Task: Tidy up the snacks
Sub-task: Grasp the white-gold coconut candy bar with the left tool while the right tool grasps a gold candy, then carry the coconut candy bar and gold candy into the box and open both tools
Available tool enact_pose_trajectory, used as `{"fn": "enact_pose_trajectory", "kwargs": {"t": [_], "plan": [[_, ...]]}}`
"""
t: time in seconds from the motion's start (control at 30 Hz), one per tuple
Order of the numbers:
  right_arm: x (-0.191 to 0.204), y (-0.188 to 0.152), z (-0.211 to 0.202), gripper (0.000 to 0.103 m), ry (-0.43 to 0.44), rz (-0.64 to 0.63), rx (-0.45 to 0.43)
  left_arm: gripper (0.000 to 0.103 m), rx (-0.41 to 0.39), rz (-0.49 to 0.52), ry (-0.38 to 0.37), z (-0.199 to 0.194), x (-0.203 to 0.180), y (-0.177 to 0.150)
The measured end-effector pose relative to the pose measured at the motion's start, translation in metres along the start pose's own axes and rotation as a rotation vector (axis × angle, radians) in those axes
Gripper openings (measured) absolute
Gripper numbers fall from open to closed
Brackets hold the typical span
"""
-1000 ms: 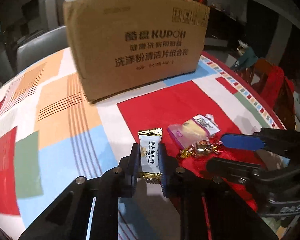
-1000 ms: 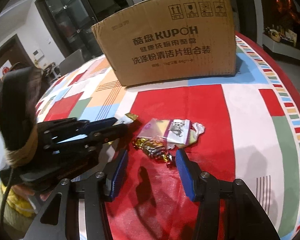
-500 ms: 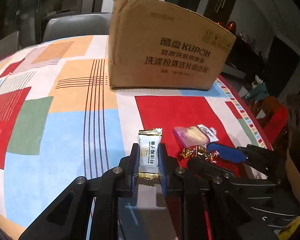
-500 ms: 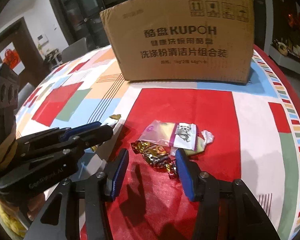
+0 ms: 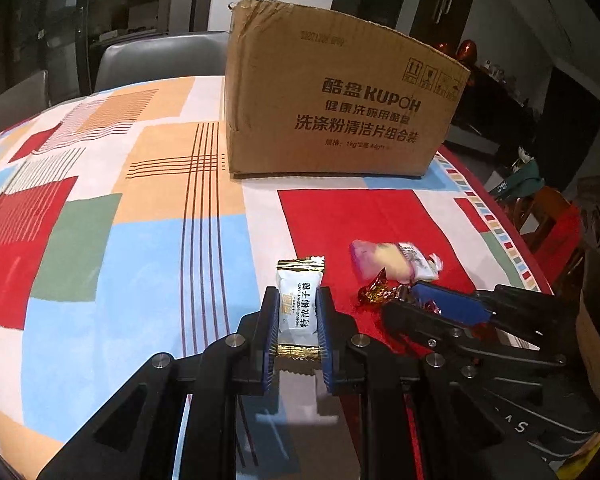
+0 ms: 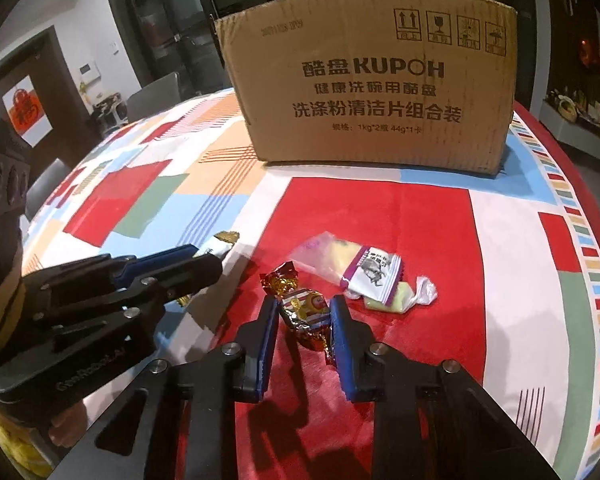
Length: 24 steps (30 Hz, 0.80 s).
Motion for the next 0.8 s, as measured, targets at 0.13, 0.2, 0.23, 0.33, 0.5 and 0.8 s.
{"fn": "enact_pose_trajectory", "kwargs": {"t": [0.13, 0.2, 0.23, 0.33, 0.5, 0.8], "plan": [[0.006, -0.004, -0.011, 0.028, 0.018, -0.004, -0.009, 0.019, -0.013, -0.005, 0.007, -0.012, -0.002, -0.003], [0.007, -0.005, -0.017, 0.028, 0.024, -0.002, -0.020, 0.019, -0.025, -0.002, 0.009, -0.021, -0.005, -0.004], [0.008, -0.006, -0.020, 0.028, 0.025, -0.002, -0.026, 0.019, -0.030, 0.000, 0.011, -0.024, -0.006, -0.004], [0.008, -0.004, -0.033, 0.028, 0.029, -0.001, -0.059, 0.019, -0.056, 0.006, 0.013, -0.037, -0.011, -0.002], [0.007, 0.004, -0.055, 0.028, 0.032, 0.005, -0.118, 0.019, -0.101, 0.025, 0.019, -0.057, -0.018, 0.009], [-0.003, 0.034, -0.095, 0.028, 0.015, 0.012, -0.237, 0.019, -0.162, 0.063, -0.010, -0.084, -0.030, 0.046]]}}
Point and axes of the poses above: each gripper's, at about its wrist camera, not at the fingertips, and z roughly the way its jaws point, x to its left, y to its top, the point moved 2 cm from there along z, roughly the way its jaws point, and after that the axes turned 6 degrees about x, right-handed, at the moved point
